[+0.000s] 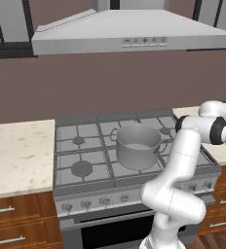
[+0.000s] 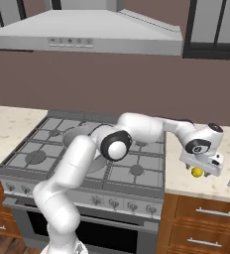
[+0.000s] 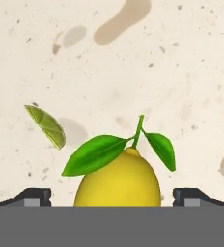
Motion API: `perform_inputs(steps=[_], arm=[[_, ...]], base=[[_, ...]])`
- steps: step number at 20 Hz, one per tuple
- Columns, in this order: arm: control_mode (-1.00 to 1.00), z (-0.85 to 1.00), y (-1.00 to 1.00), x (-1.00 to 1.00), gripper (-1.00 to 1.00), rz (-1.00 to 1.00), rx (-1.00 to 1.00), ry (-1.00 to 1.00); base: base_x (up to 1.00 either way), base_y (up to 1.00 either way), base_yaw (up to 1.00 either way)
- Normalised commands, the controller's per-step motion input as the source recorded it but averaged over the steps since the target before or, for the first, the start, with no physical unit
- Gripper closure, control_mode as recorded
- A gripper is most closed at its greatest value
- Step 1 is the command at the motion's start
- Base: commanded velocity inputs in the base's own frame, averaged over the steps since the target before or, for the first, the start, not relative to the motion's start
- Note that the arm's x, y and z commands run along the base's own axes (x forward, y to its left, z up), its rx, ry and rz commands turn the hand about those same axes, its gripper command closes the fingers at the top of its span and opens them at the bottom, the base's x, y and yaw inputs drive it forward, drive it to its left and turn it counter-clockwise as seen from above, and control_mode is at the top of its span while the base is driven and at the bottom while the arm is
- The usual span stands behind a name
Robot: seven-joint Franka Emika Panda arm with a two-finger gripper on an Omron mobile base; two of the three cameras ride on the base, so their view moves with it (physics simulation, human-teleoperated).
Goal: Put the lemon and lemon wedge in the pot. Retrieve the spatula and lightly stir the vegetables in the pot.
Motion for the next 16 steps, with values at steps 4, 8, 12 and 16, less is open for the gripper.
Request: perform_inputs(steps=[4,8,12,16], arm=[[-1.00,-0.10,-0.03,-0.18,-1.00,0.00,0.00,-0.04],[-1.00,-0.13,0.00,-0.12,-1.00,0.00,0.00,-0.02],[-1.00,-0.15,0.01,0.00,1.00,0.00,0.00,-0.02],[-1.00,-0.14,0.07,0.10,1.00,0.00,-0.04,-0.05]], base=[[0.00,0.00,0.00],[0.00,0.00,0.00],[0.00,0.00,0.00],[0.00,0.00,0.00]])
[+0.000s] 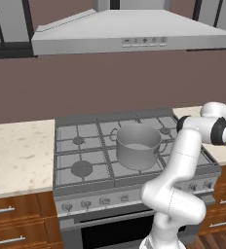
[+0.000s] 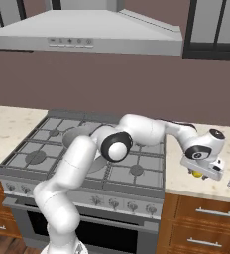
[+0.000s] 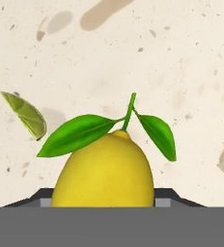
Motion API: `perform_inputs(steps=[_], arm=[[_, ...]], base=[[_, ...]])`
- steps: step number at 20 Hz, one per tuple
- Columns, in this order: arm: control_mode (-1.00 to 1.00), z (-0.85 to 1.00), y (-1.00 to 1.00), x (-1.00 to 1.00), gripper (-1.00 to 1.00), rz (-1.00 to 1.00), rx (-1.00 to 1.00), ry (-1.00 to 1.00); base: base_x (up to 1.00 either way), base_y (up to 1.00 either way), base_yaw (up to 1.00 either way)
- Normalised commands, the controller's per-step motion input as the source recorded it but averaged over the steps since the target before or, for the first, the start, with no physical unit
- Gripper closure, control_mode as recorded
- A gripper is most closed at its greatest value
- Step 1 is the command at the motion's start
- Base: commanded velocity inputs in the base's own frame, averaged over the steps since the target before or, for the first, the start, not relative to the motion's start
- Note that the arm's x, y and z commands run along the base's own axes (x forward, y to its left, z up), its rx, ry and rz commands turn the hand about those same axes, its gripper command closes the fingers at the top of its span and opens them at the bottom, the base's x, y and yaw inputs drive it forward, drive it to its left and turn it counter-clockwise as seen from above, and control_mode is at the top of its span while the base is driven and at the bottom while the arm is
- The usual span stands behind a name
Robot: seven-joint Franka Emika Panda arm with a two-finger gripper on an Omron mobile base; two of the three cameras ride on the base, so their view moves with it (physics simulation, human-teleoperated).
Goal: Put the lemon and lemon wedge in the pot. Retrieve the spatula and lightly stir the vegetables in the pot.
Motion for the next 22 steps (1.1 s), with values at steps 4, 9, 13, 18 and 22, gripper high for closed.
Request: perform_inputs(steps=[4,9,13,18,22], arm=[[-1.00,-0.11,0.01,0.08,1.00,0.00,-0.04,-0.12],[-1.00,-0.04,0.04,-0.03,1.00,0.05,-0.04,-0.18],[-1.00,0.40,0.22,-0.58,1.00,0.12,0.00,-0.07],[-1.00,0.79,0.45,-0.65,1.00,0.11,0.03,0.15],[-1.00,0.81,0.57,-0.46,1.00,0.06,0.02,0.16]], base=[[0.00,0.00,0.00],[0.00,0.00,0.00],[0.00,0.00,0.00],[0.00,0.00,0.00],[0.00,0.00,0.00]])
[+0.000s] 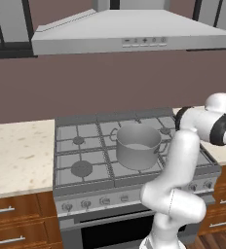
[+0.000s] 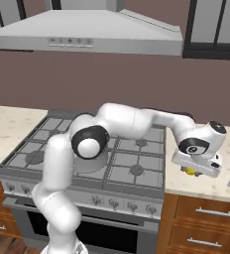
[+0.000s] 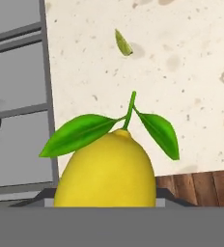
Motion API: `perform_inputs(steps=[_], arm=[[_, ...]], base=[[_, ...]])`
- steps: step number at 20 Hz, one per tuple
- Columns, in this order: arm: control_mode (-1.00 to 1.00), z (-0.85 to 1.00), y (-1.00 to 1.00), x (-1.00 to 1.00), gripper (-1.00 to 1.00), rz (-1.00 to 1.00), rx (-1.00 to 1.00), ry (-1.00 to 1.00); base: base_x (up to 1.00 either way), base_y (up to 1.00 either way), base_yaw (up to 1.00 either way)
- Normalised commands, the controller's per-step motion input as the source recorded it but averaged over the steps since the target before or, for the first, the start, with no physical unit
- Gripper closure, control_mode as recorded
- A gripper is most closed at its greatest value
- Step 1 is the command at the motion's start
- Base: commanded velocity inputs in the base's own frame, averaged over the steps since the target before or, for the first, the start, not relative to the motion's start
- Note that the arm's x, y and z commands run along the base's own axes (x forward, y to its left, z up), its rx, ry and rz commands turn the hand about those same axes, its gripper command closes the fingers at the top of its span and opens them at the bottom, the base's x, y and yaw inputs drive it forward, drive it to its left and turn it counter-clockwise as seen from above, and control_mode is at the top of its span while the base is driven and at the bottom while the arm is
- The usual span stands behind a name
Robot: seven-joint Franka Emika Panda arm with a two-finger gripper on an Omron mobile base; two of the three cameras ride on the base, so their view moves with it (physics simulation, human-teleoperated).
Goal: Put the lemon and lemon wedge in the pot. Retrieve the spatula and lightly stir the vegetables in the pot.
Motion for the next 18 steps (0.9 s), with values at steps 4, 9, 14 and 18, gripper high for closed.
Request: perform_inputs(steps=[4,9,14,18], arm=[[-1.00,0.58,0.83,-0.50,1.00,0.00,0.00,0.02],[-1.00,0.47,0.96,-0.32,1.00,0.11,-0.04,0.00],[-1.00,0.33,0.99,-0.04,1.00,0.11,-0.06,0.00],[-1.00,0.27,0.99,0.00,1.00,0.11,-0.04,0.00]], base=[[0.00,0.00,0.00],[0.00,0.00,0.00],[0.00,0.00,0.00],[0.00,0.00,0.00]])
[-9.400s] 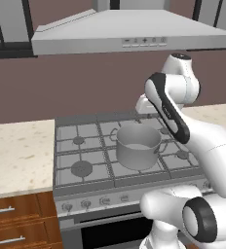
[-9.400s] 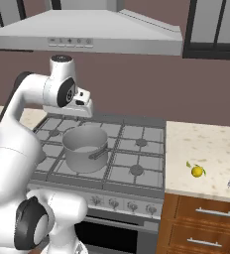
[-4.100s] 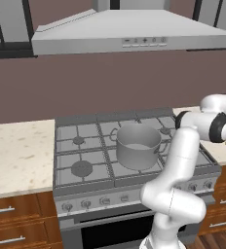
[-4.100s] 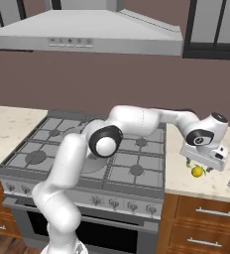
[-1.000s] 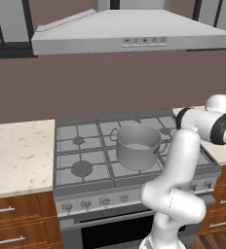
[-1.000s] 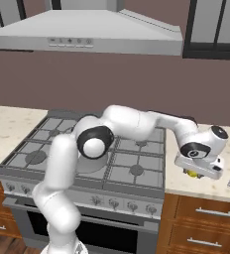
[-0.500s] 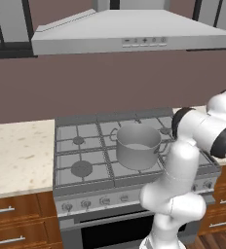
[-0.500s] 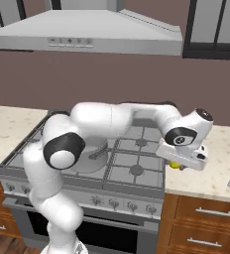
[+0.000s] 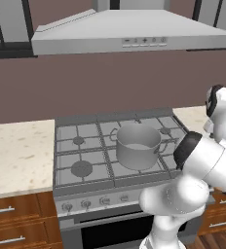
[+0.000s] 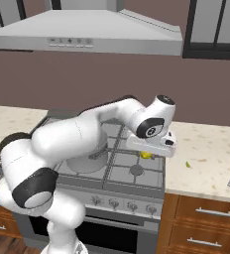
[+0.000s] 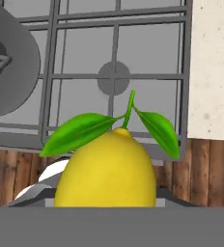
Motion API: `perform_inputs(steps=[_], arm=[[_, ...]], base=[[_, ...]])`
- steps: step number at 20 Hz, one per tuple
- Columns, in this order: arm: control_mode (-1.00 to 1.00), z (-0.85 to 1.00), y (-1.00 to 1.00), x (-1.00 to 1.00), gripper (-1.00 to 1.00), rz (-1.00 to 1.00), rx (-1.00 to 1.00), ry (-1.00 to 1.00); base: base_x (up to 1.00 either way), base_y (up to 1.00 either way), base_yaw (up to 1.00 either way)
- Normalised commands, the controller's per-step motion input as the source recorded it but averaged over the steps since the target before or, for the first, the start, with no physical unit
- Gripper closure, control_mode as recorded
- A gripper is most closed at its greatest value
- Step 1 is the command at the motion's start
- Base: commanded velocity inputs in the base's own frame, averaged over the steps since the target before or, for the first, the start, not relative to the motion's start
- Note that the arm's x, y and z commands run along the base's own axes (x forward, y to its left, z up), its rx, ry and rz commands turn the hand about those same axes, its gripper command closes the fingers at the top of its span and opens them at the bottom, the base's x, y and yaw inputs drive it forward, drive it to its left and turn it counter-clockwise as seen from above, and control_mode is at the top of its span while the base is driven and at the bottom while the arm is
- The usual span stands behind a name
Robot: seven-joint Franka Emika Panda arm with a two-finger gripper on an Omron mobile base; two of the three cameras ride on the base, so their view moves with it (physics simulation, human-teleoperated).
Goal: Put the lemon and lemon wedge in the pot. Retrieve the spatula and lightly stir the vegetables in the pot.
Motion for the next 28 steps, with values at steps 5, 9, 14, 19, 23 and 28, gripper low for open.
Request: perform_inputs(steps=[5,9,14,19,23,28], arm=[[-1.00,0.30,0.97,0.00,1.00,0.09,0.00,0.07],[-1.00,0.30,0.93,0.06,1.00,0.04,0.00,0.09],[-1.00,0.29,0.79,0.14,1.00,0.03,0.00,0.08],[-1.00,0.14,0.66,0.30,1.00,0.01,0.00,0.07],[-1.00,-0.08,0.58,0.44,1.00,0.00,-0.06,0.00],[-1.00,-0.27,0.53,0.51,1.00,0.00,-0.08,-0.04]], base=[[0.00,0.00,0.00],[0.00,0.00,0.00],[0.00,0.00,0.00],[0.00,0.00,0.00],[0.00,0.00,0.00],[0.00,0.00,0.00]])
